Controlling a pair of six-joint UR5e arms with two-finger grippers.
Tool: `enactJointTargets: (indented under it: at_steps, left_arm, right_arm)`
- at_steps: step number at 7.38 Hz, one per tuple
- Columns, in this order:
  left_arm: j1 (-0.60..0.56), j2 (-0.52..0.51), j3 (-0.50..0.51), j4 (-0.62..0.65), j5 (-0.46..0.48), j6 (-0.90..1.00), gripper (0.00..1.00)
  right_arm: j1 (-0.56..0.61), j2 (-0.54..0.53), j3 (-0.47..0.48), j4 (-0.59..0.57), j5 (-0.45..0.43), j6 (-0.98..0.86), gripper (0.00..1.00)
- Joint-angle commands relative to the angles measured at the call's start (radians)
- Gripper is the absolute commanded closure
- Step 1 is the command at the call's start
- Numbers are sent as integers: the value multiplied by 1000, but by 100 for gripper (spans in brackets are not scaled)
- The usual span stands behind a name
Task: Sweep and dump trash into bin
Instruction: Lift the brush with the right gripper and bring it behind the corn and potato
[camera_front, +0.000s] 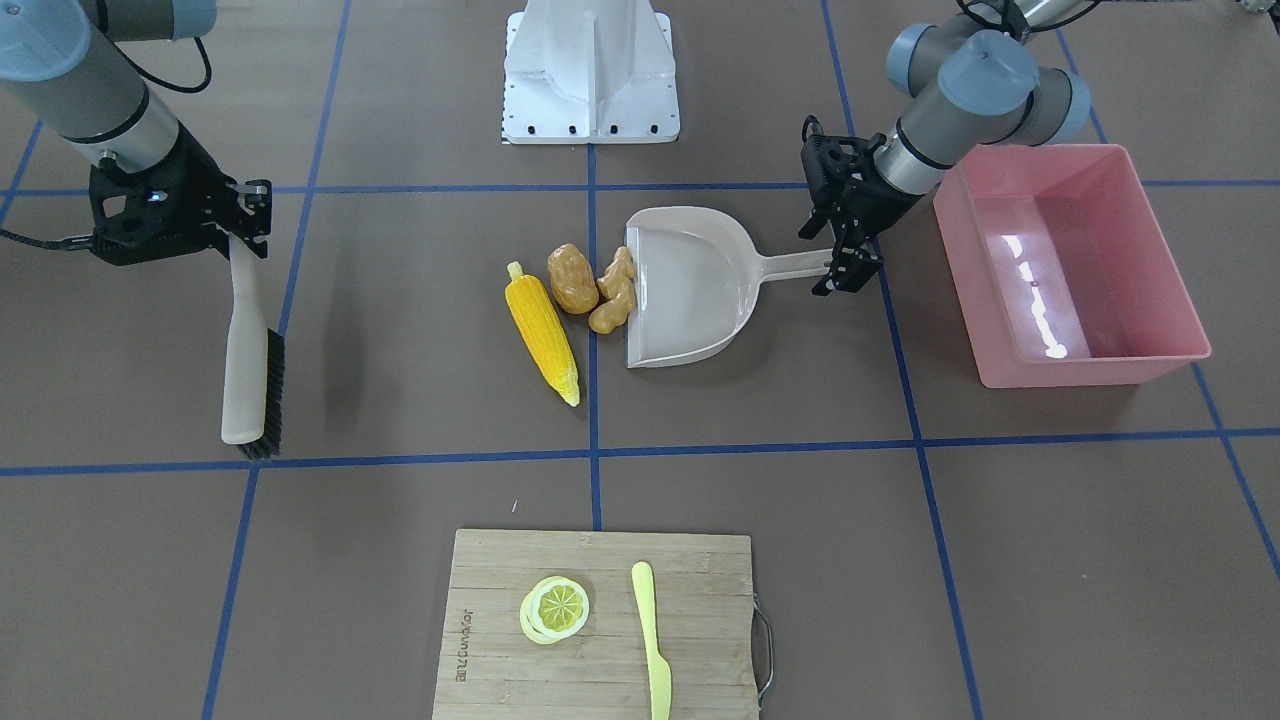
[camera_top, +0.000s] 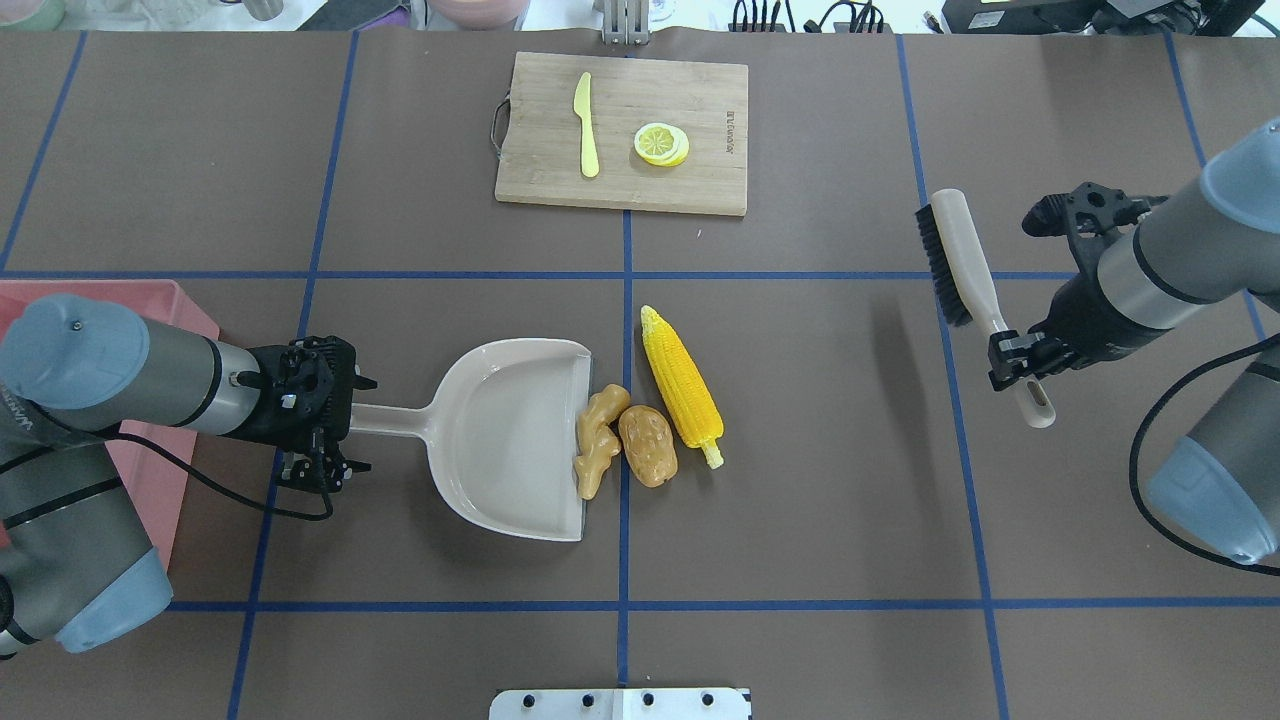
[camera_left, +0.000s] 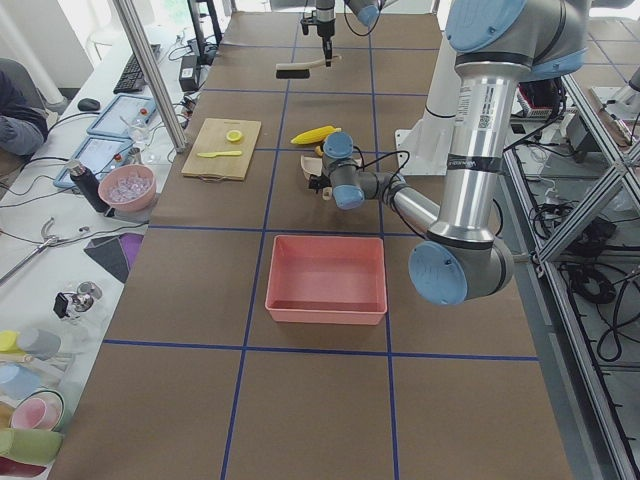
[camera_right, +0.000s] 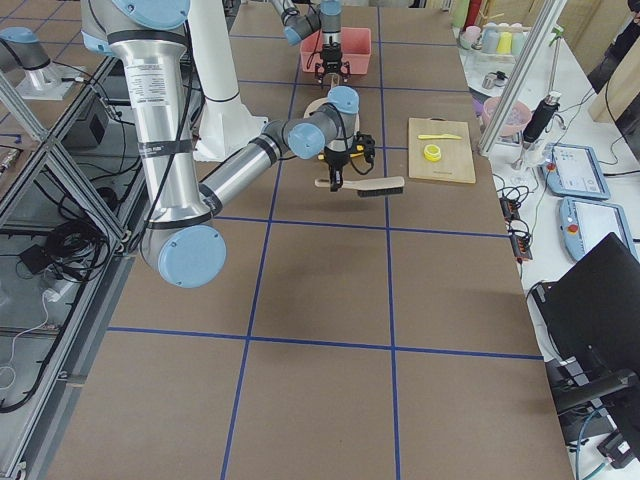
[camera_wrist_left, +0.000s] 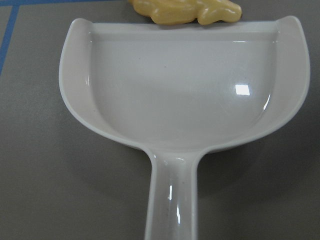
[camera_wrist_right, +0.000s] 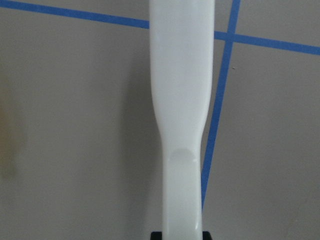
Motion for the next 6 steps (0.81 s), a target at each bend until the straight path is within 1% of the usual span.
enactJointTargets:
  at_steps: [1,3,5,6]
  left_arm:
    - [-11,6,-1,0,-11,-14,5]
    - [-11,8,-6,0,-18,-13,5]
    - [-11,8,-3,0,-18,-13,5]
    - [-9,8,4,0,-18,-11,5]
  right_arm:
    - [-102,108,32,-156,-93,14,100]
    - [-205,165,32,-217,-118,92,100]
    - [-327,202,26,-229,-189,242,100]
    - [-384,209,17,-236,-221,268,100]
